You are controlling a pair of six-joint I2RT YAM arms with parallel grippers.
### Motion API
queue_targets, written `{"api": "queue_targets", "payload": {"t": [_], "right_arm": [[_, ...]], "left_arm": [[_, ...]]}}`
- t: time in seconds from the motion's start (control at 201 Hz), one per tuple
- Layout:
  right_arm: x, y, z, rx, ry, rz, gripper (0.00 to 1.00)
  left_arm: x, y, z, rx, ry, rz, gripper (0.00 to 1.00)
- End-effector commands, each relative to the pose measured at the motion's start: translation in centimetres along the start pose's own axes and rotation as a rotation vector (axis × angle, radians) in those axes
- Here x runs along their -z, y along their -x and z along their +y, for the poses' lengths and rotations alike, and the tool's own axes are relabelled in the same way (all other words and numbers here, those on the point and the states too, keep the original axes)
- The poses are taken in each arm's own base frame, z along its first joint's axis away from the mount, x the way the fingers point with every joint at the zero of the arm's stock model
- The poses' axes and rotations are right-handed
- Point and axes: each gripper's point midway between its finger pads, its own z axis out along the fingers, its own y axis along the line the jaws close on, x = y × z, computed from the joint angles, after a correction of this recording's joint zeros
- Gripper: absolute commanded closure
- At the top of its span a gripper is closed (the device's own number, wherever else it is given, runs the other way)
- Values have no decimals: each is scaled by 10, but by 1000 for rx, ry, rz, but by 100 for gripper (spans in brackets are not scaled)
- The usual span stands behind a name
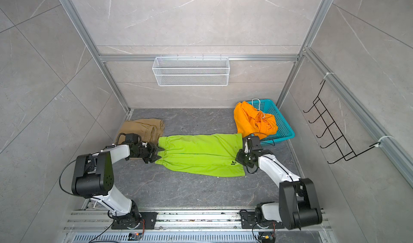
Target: Fold and stack the shorts
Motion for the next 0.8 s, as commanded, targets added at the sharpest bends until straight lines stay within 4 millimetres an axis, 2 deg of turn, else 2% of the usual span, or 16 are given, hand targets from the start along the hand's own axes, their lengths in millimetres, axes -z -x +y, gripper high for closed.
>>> {"api": "queue_targets", "payload": {"t": [0.0,0.06,0.115,0.199,0.304,0.388,0.503,0.627,0.792], "right_arm": [[-12,-1,-6,-27,-23,13,95],[-17,-3,-10,-27,-40,29,92],[-20,-4,-12,-27,-46,41,86],[-15,-1,-8,-8,-40,37,76],[10,14,3,35,-42,-20,55],[29,25,10,68,-51,-63,36],[30,28,11,82,-58,-60,17],[16,17,9,54,-32,-22,11],[5,1,-2,31,-32,3,9]], "left_arm": [[8,0,13,-19,56,-3,45],[11,0,17,-19,62,-10,45],[13,0,18,-20,62,-15,45],[16,0,16,-35,64,-19,45],[24,-1,-3,-81,42,-33,44],[34,-7,-13,-129,67,-35,36],[48,-14,-7,-147,142,-46,28],[49,-22,5,-129,177,-27,27],[32,-30,12,-63,119,17,30]]}}
